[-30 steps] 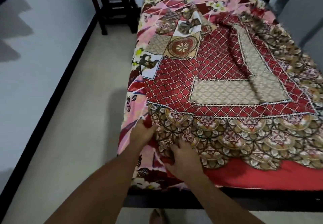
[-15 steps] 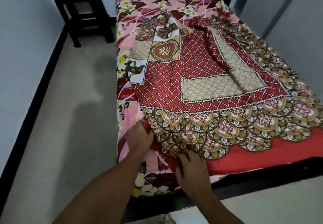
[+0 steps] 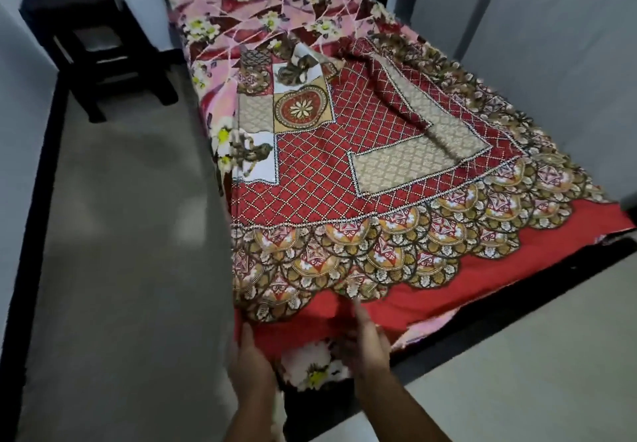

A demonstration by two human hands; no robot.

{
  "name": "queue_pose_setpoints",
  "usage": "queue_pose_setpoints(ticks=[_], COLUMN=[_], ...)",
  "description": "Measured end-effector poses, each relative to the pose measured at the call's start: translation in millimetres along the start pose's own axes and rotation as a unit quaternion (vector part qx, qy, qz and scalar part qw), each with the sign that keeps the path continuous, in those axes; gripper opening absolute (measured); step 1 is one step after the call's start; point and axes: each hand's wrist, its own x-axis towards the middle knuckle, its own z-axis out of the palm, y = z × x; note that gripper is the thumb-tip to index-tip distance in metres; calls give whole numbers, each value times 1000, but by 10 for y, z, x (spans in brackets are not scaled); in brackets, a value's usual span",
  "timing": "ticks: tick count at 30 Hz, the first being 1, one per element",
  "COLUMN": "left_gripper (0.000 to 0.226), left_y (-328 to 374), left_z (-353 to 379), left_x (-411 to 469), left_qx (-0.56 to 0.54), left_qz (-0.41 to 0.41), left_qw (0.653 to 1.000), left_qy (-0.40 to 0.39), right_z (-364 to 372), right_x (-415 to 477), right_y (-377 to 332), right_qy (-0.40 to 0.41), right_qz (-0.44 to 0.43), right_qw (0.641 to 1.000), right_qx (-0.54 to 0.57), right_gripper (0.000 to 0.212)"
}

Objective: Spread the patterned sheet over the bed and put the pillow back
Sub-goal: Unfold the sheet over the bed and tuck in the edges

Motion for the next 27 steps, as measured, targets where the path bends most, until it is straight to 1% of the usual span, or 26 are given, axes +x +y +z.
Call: queue_pose_setpoints(ticks=[1, 2, 4, 5, 6, 8, 9, 11, 12, 14, 16, 17, 18, 20, 22, 24, 25, 27], left_gripper=[50, 41, 35, 34, 34, 35, 34, 35, 39, 51, 69, 75, 74, 66, 59, 58, 57, 57], left_y=[6, 53, 83, 70, 73, 68, 53, 102, 167, 353, 538, 644, 758, 952, 1035, 978, 882, 658], left_z=[-124, -215, -308, -326, -332, -334, -344, -335, -317, -186, 88, 236, 388, 624, 729, 677, 587, 371], left_x=[59, 92, 274, 388, 478, 586, 618, 604, 591, 672, 831, 898, 952, 1002, 1034, 1007, 958, 796], left_qx=[4, 18, 40, 36, 44, 70, 86, 105, 122, 121, 145, 164, 181, 217, 268, 294, 300, 305], left_qz=[10, 34, 39, 17, 0, -22, -18, 4, 11, 15, 10, 13, 17, 56, 114, 155, 160, 142], left_qw=[1000, 999, 996, 995, 992, 985, 980, 970, 966, 960, 968, 968, 968, 966, 952, 942, 940, 942], left_qy=[0, -18, -72, -96, -121, -158, -179, -219, -229, -253, -206, -188, -171, -130, -92, -48, -25, 9], right_z=[83, 149, 244, 281, 298, 270, 234, 154, 90, -29, -114, -145, -166, -190, -224, -292, -358, -561], right_x=[21, 49, 91, 85, 100, 105, 115, 128, 142, 150, 162, 170, 180, 200, 227, 224, 227, 246], right_y=[48, 80, 103, 103, 115, 142, 180, 263, 310, 377, 396, 393, 386, 419, 453, 493, 542, 654], right_qy=[27, 62, 110, 114, 112, 94, 80, 64, 63, 66, 49, 45, 38, 13, 11, 12, 24, 63], right_qz=[0, 1, -8, -22, -39, -73, -84, -84, -75, -71, -74, -76, -79, -83, -93, -107, -105, -97], right_qw=[999, 995, 985, 982, 982, 985, 987, 991, 992, 993, 996, 996, 996, 996, 996, 994, 994, 991], right_qx=[46, 78, 131, 147, 150, 129, 113, 88, 81, 61, 33, 25, 16, 9, 4, -15, -24, -72], right_gripper=[51, 57, 60, 55, 45, 21, 17, 19, 20, 23, 35, 37, 34, 25, 24, 25, 27, 43])
